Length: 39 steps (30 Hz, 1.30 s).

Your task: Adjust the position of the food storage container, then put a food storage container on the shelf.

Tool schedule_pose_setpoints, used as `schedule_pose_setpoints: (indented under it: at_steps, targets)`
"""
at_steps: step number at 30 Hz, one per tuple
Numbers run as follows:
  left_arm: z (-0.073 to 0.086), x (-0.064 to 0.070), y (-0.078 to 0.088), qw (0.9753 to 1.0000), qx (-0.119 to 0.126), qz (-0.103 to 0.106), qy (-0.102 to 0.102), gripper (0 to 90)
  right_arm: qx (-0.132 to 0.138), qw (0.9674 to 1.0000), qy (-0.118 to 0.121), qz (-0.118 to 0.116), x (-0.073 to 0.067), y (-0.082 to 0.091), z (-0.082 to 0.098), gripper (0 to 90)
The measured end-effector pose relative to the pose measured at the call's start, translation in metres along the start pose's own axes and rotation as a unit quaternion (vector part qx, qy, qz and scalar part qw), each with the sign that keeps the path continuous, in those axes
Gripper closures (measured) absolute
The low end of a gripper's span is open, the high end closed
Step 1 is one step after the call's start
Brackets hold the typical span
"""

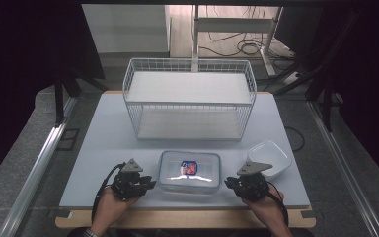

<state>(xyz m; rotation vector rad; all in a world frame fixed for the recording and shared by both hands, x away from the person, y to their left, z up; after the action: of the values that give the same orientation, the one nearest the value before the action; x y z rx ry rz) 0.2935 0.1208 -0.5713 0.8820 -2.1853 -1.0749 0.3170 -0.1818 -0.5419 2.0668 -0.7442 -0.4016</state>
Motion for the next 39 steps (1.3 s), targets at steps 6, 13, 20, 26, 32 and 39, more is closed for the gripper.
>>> schedule_pose_setpoints:
  at_steps: [6, 13, 20, 26, 32, 39]
  targets:
    - [0.006, -0.001, 0.0, 0.9999, 0.008, -0.009, -0.004, 34.2, 0.024, 0.9997, 0.001, 0.008, 0.005, 0.01, -0.001, 61.5]
    - [0.01, -0.013, 0.003, 0.9995, 0.025, -0.021, 0.006, 13.3, 0.042, 0.9991, -0.008, 0.006, 0.015, 0.01, -0.001, 30.3]
    - [0.011, -0.02, -0.002, 0.9986, 0.036, -0.035, -0.016, 7.9, 0.051, 0.9986, -0.014, -0.005, 0.014, 0.007, -0.004, 17.6]
    - [0.006, -0.021, -0.002, 0.9983, 0.056, -0.01, 0.007, 8.1, 0.059, 0.9979, -0.017, -0.019, 0.01, 0.005, -0.007, 11.9]
    - [-0.002, -0.016, 0.0, 0.9978, 0.066, 0.001, 0.003, 8.1, 0.066, 0.9976, -0.009, -0.019, 0.008, 0.004, -0.011, 9.1]
    - [-0.008, -0.016, 0.002, 0.9985, 0.044, -0.027, -0.015, 8.2, 0.056, 0.9977, -0.026, -0.029, 0.004, 0.0, -0.017, 3.5]
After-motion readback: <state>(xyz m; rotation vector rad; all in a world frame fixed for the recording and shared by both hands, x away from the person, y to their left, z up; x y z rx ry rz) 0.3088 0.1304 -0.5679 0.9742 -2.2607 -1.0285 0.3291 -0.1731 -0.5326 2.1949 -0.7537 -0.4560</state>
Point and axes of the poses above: each handheld gripper's, and its own axes: y roughly backward along the jaws, z roughly out of its underside, x roughly to its right, the point moved 8 cm from there along -y, roughly forward along the jaws, and after that the axes turned 10 degrees about -x, right-handed, at the moved point
